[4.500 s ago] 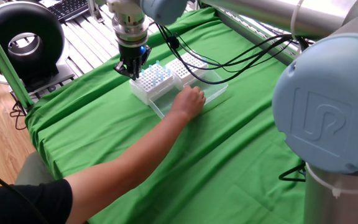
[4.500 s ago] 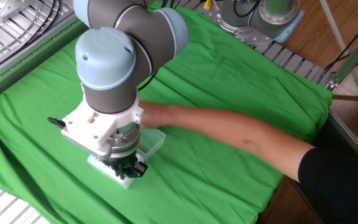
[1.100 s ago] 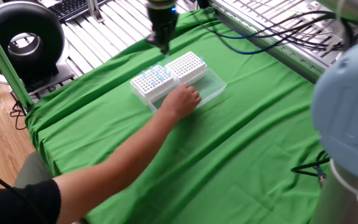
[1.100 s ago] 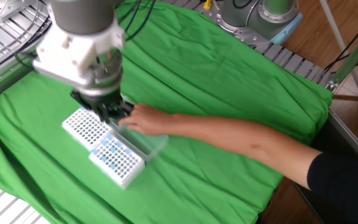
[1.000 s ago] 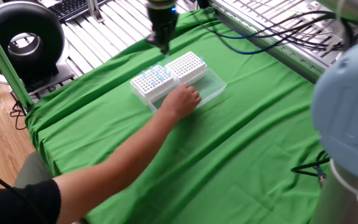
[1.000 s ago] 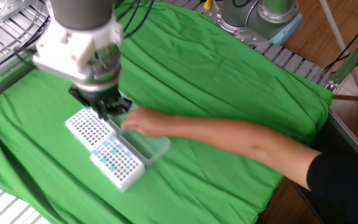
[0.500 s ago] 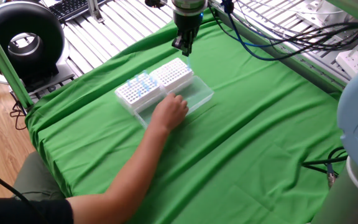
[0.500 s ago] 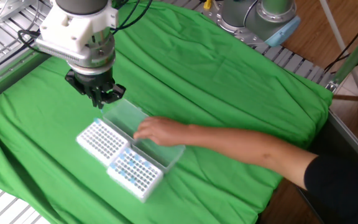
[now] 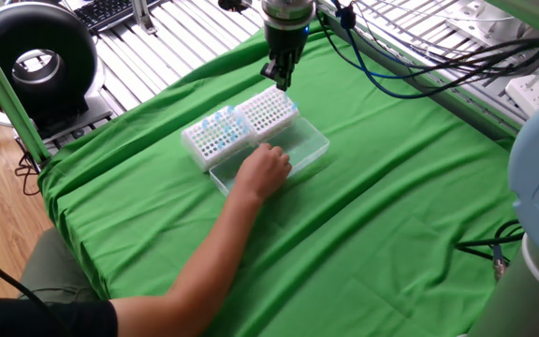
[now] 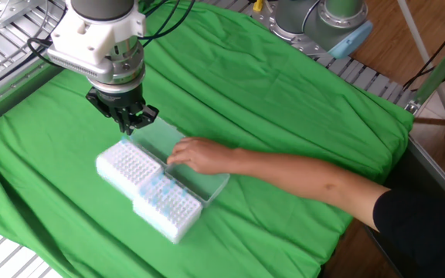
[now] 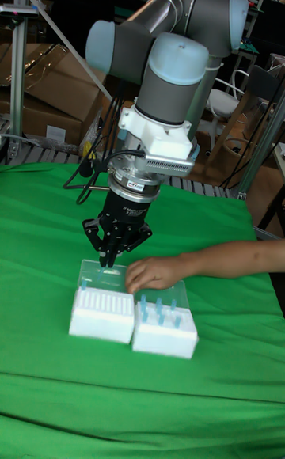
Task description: Insert a medium pipette tip into the holder for medium pipette tips
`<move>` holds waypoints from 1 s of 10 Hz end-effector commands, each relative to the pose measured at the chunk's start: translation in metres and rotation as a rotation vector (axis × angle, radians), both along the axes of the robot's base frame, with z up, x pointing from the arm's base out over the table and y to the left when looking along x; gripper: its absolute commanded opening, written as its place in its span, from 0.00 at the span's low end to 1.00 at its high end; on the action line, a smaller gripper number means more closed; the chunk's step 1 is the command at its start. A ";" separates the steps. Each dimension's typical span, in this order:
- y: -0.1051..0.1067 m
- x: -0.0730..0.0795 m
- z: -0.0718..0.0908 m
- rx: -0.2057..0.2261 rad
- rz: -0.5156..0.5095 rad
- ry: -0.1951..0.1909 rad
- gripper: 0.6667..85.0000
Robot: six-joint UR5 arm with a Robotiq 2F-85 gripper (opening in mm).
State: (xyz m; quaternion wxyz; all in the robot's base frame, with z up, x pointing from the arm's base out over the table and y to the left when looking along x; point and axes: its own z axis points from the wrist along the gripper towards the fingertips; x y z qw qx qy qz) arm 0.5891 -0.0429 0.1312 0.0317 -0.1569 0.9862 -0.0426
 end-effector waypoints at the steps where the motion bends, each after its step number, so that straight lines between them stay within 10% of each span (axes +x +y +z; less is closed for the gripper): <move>1: 0.000 -0.003 -0.002 0.026 0.001 -0.007 0.00; 10: -0.003 0.006 -0.012 0.043 0.025 -0.059 0.00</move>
